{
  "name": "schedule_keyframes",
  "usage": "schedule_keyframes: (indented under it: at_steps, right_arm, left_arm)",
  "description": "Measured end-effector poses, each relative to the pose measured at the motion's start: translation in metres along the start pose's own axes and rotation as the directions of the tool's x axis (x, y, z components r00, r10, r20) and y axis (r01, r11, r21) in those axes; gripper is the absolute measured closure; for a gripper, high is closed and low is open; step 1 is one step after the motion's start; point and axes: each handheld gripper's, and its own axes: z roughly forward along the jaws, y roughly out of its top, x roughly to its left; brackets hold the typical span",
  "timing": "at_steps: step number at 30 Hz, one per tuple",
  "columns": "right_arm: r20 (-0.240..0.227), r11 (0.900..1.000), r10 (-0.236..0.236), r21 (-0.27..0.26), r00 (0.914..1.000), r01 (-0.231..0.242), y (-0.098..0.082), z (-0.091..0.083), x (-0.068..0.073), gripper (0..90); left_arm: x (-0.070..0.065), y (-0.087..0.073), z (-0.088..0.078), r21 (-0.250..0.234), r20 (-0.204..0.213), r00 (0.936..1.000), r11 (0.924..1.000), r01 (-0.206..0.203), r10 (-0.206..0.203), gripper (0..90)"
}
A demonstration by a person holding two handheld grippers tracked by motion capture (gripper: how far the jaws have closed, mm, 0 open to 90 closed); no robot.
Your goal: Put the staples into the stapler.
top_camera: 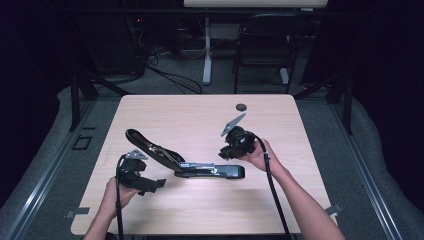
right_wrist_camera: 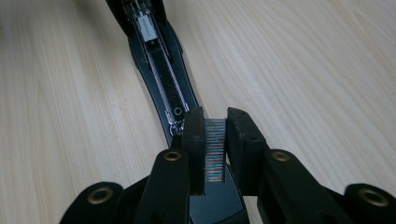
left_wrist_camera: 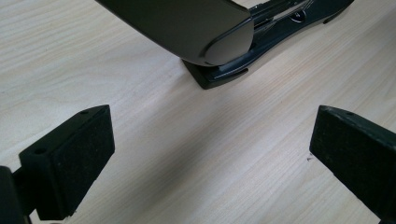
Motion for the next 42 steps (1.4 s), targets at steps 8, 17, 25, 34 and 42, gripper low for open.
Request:
schedule_keyframes:
  at_steps: [8, 17, 25, 34, 42]
  right_arm:
    - [-0.031, 0.999, -0.046, 0.002, 0.9985, 0.046, 0.008, 0.007, 0.004, 78.4]
    - [-0.045, 0.996, -0.092, -0.005, 0.9947, 0.092, 0.016, 0.017, 0.01, 78.3]
    - [-0.068, 0.992, -0.126, -0.007, 0.9896, 0.126, 0.024, 0.029, 0.014, 78.3]
    - [-0.088, 0.985, -0.17, 0.008, 0.9815, 0.171, 0.027, 0.041, 0.016, 78.3]
    - [-0.095, 0.982, -0.185, 0.02, 0.9781, 0.188, 0.028, 0.05, 0.018, 78.2]
  left_arm:
    - [-0.001, 0.0, 0.0, 0.002, 0.0, 1.0, 1.0, -0.005, 0.005, 0.2]
    - [-0.001, 0.0, 0.0, 0.003, -0.003, 1.0, 1.0, -0.005, 0.005, 0.2]
    - [-0.001, 0.0, 0.0, 0.005, -0.003, 1.0, 1.0, -0.007, 0.007, 0.1]
    - [-0.002, -0.001, 0.001, 0.008, 0.001, 1.0, 1.0, -0.006, 0.006, 0.2]
    - [-0.002, -0.001, 0.001, 0.016, 0.005, 0.9999, 0.9997, -0.016, 0.016, 0.2]
